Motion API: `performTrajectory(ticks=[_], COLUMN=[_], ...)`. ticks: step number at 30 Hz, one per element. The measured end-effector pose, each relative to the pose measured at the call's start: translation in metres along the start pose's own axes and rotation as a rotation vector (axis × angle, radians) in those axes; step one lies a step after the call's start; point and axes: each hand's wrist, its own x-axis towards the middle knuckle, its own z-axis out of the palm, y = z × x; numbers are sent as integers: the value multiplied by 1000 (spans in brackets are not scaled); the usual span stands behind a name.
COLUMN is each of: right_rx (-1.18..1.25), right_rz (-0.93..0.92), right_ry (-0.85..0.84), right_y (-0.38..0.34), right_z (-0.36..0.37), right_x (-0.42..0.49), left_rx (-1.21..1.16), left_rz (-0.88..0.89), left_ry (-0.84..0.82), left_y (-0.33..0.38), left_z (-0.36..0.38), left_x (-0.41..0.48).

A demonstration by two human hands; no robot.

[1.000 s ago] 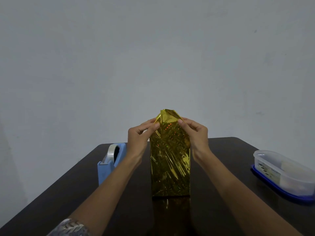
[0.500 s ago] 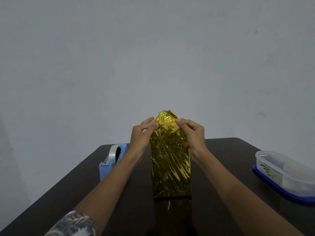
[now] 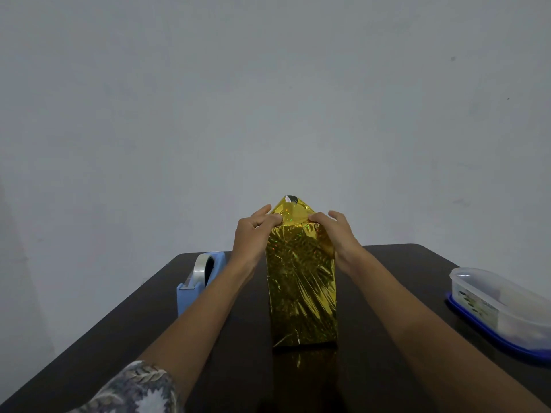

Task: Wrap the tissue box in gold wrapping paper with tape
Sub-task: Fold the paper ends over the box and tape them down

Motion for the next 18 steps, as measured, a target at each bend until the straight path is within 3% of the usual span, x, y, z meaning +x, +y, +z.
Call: performTrajectory(ticks=[11, 18], right_rx=[33, 94], right_rz=[2, 94], right_ry=[16, 37], right_y=[3, -6], right_z=[0, -2], right_x=[6, 10], left_rx=[-4, -85], left_rz=[-48, -396], left_ry=[87, 92], left_y=[6, 22], left_z=[12, 12], left_x=[-3, 2])
